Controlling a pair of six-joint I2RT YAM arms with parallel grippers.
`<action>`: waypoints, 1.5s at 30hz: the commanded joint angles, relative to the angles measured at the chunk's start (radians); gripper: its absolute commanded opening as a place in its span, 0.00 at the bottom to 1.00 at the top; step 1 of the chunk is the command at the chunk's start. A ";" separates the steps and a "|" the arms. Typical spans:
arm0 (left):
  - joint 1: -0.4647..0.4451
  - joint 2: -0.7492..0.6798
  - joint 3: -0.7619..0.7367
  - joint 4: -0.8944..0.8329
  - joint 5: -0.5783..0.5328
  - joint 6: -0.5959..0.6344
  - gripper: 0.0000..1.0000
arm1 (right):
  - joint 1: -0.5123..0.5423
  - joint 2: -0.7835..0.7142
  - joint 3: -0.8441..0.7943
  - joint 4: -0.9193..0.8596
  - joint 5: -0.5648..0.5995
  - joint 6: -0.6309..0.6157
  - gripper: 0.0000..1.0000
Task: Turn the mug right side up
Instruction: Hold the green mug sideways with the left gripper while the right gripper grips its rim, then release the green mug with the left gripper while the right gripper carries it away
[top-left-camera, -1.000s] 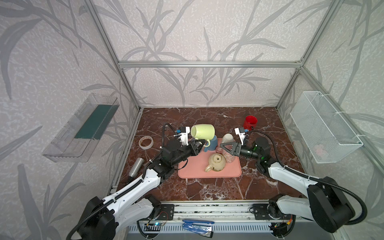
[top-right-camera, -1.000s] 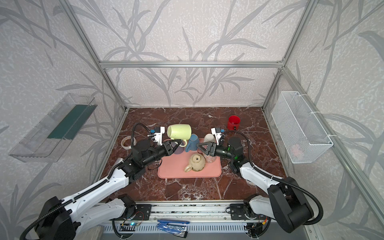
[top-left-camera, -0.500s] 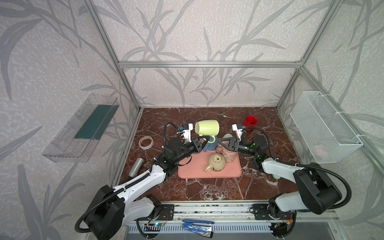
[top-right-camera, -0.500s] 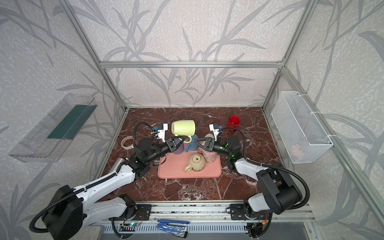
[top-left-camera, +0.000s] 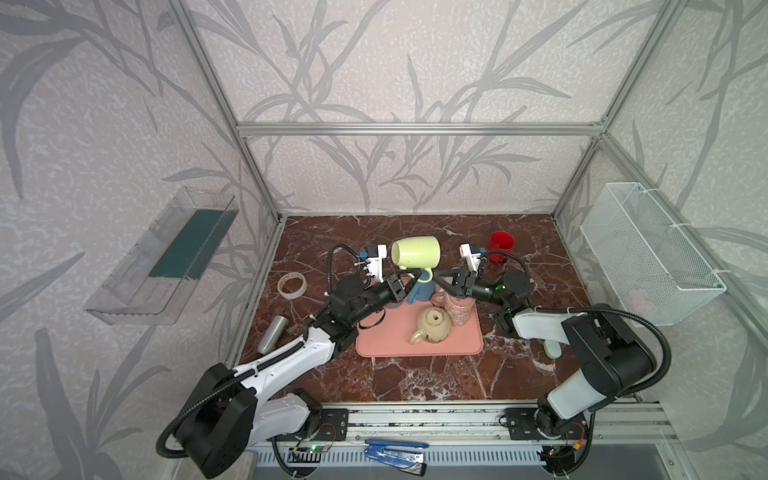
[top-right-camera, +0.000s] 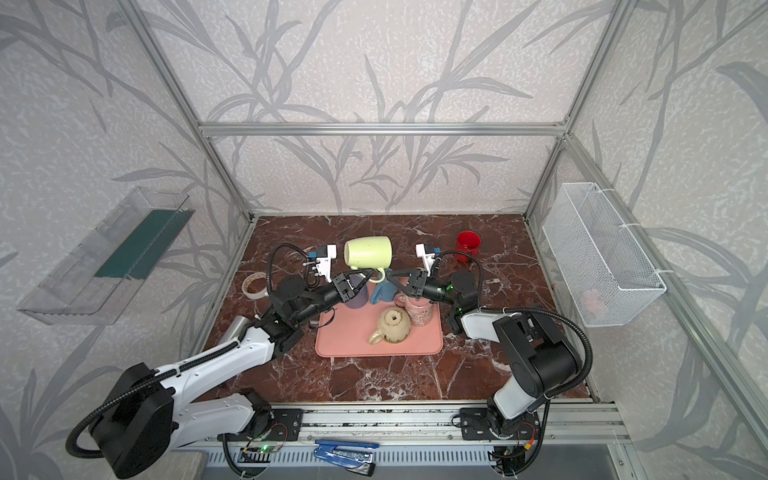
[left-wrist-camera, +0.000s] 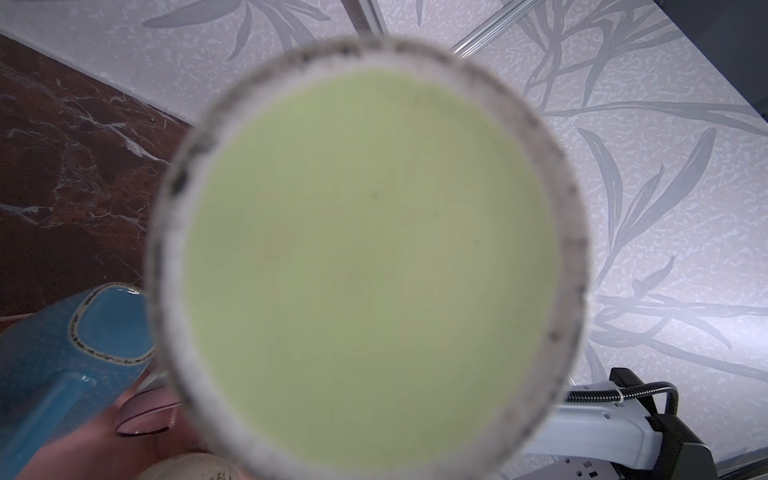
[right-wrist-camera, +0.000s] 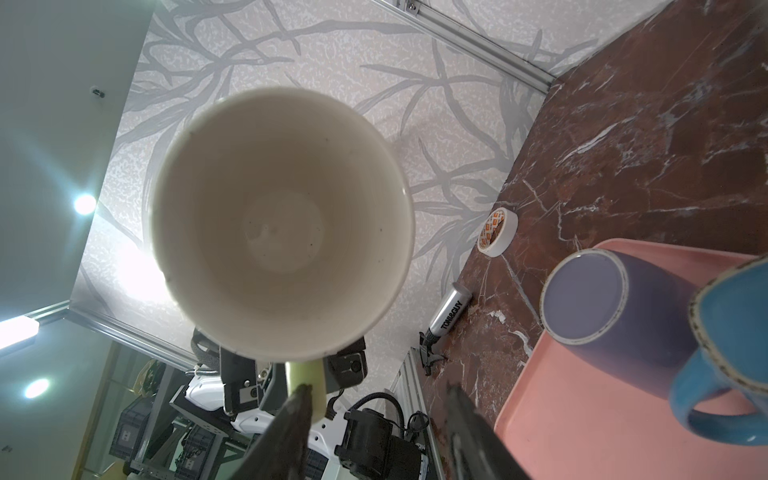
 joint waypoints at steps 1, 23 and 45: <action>0.005 0.012 0.016 0.167 0.021 -0.011 0.00 | 0.006 -0.011 0.038 0.063 -0.005 0.002 0.52; 0.005 0.150 0.057 0.349 0.086 -0.083 0.00 | 0.040 0.017 0.110 0.063 0.006 0.026 0.35; 0.003 0.177 0.059 0.353 0.109 -0.091 0.00 | 0.039 0.025 0.127 0.064 0.020 0.032 0.00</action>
